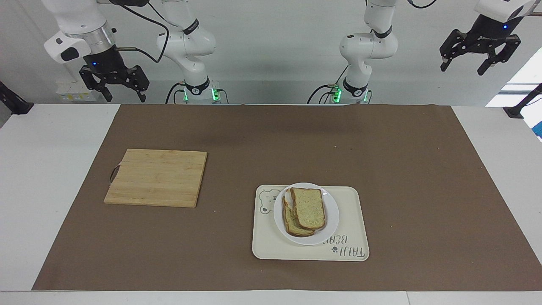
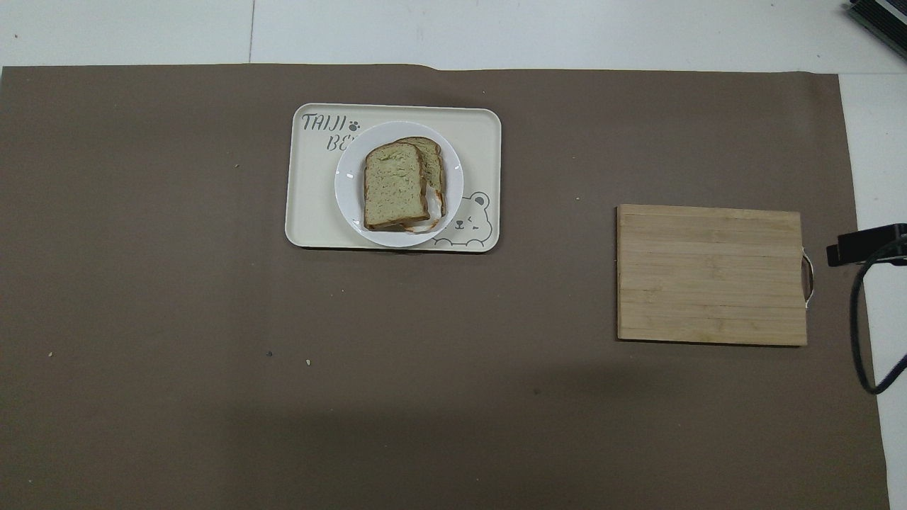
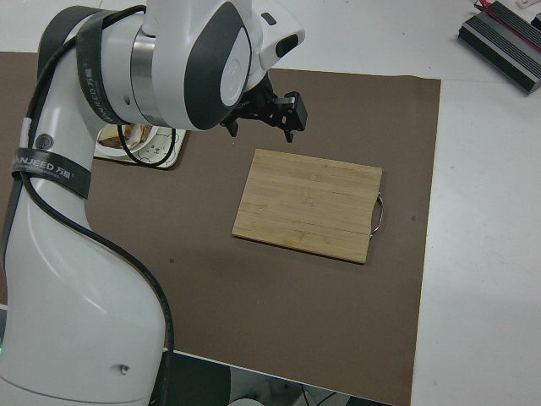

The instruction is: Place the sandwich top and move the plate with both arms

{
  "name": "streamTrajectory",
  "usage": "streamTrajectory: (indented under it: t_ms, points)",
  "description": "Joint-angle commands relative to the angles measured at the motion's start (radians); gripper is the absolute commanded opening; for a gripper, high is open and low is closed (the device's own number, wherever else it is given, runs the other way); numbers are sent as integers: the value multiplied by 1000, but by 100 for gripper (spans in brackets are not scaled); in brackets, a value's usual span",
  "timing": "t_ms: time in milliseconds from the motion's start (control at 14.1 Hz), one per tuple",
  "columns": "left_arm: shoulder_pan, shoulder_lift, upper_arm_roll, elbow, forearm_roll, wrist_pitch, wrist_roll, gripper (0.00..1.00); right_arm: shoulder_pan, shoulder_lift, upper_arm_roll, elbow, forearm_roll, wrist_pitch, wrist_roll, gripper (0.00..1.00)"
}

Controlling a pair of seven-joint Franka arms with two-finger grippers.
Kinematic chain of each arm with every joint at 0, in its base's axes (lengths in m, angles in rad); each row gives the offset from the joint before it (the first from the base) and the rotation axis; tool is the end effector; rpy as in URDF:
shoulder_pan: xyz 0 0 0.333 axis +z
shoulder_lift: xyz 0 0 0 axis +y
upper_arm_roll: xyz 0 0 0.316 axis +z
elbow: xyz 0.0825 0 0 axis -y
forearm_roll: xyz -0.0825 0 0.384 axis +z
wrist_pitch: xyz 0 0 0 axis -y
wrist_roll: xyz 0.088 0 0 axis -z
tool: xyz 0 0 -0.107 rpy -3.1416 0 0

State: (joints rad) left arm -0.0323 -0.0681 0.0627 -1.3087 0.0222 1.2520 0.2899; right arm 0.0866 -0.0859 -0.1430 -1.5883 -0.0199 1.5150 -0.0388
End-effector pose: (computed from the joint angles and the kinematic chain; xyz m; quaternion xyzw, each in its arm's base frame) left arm 0.4862 0.0194 0.7504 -0.9920 0.1259 -0.0042 0.0092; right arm 0.5210 -0.0353 0.6571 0.9999 -0.0092 0.0057 0.0041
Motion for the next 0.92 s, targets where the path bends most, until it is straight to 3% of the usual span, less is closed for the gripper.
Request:
streamTrajectory:
  t_ms: [0,851]
  points:
    - [6,-1,-4,0,5,-23,-11,100,-1,-28,3,-35,-3,22,0,100]
    - [3,-18,-4,-4,-33,-74,-150,100,-2,-28,3,-33,-3,21,0,100]
